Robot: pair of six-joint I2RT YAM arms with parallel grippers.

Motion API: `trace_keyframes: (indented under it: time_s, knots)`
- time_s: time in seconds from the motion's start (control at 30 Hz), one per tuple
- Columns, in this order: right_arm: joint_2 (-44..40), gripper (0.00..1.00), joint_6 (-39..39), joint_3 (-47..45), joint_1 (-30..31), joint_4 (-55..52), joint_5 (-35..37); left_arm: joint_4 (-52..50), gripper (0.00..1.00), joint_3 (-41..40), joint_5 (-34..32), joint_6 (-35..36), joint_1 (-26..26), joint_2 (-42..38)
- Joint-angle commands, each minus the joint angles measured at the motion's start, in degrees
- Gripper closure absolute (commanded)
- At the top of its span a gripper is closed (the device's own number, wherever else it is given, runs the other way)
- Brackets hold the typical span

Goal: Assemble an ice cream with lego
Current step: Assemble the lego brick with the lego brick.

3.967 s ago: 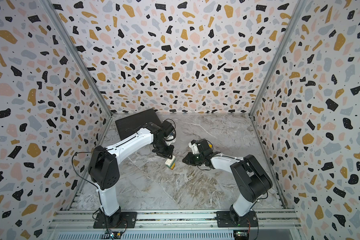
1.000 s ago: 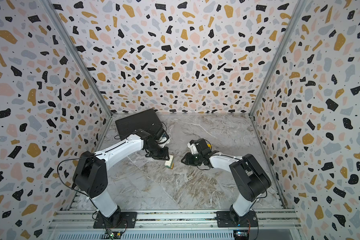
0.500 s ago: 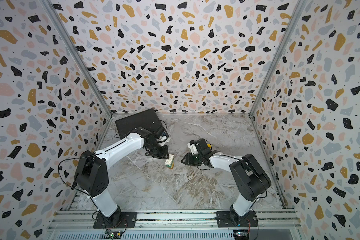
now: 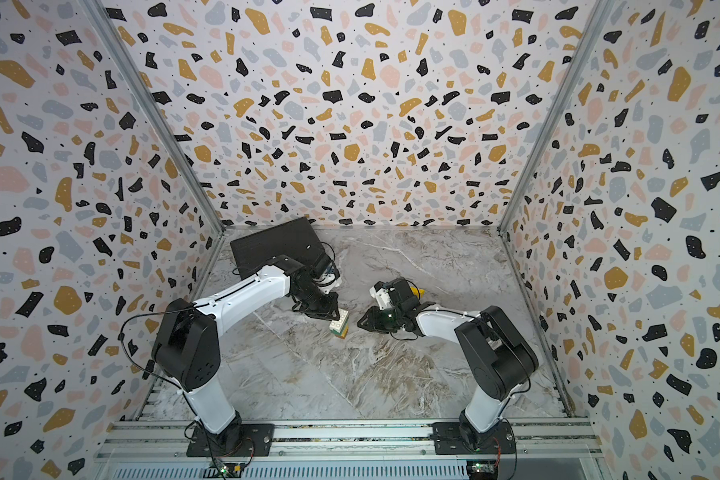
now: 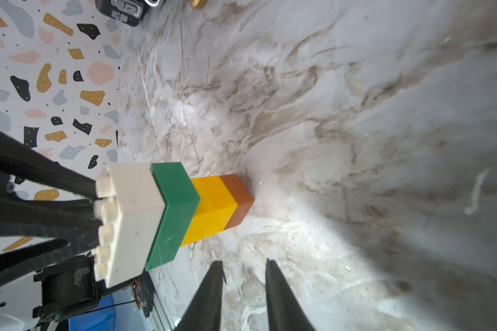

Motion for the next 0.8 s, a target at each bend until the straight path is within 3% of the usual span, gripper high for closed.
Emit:
trace_keyframes:
  time_s: [0.0, 0.37, 0.77]
  knots:
    - [0.9, 0.72, 1.1, 2.0, 0.5, 1.5, -2.2, 0.4, 0.78, -3.7, -0.7, -0.8, 0.4, 0.4]
    - [2.9, 0.75, 4.5, 1.5, 1.3, 7.2, -5.1, 7.0, 0.84, -12.5, 0.7, -5.4, 0.0, -3.0]
    - [5.1, 0.75, 7.5, 1.5, 1.9, 11.7, -7.2, 8.1, 0.84, -13.8, 1.0, -5.8, -0.9, -2.2]
